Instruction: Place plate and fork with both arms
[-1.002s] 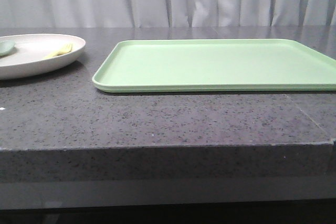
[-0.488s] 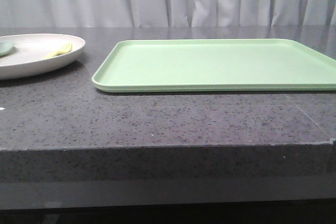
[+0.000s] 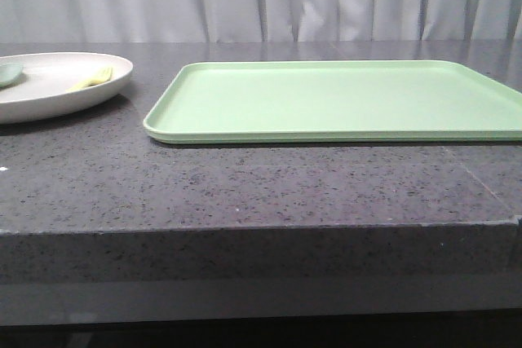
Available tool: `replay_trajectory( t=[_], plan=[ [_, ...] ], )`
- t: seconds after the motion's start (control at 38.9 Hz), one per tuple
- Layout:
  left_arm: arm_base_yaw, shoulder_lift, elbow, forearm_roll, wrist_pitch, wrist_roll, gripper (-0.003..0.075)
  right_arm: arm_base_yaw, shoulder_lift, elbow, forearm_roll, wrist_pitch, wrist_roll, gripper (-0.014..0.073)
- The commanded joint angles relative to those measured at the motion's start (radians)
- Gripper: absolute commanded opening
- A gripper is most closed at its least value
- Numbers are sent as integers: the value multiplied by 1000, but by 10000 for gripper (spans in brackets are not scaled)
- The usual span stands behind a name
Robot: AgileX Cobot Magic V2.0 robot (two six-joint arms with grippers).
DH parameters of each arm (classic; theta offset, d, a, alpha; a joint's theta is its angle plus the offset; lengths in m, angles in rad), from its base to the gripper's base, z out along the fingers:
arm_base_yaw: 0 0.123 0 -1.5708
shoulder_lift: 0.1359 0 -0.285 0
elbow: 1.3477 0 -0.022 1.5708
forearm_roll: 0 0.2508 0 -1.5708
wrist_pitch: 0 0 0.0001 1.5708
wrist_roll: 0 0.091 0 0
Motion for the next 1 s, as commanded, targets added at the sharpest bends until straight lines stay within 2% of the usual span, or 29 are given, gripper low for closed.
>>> replay_trajectory(
  t=[0.0,0.77,0.87,0.98],
  plan=[
    [3,12,-35,12,-115,-9,632,-6,14,-29,-1,-85,-7,525],
    [3,12,-35,5,-117,-9,630,-6,14,-29,-1,-85,-7,525],
    [3,32,-65,12,-65,-9,630,-6,14,-29,-1,-85,-7,525],
    [3,92,-131,20,60,-9,630,-6,14,-29,-1,-85,-7,525]
  ],
)
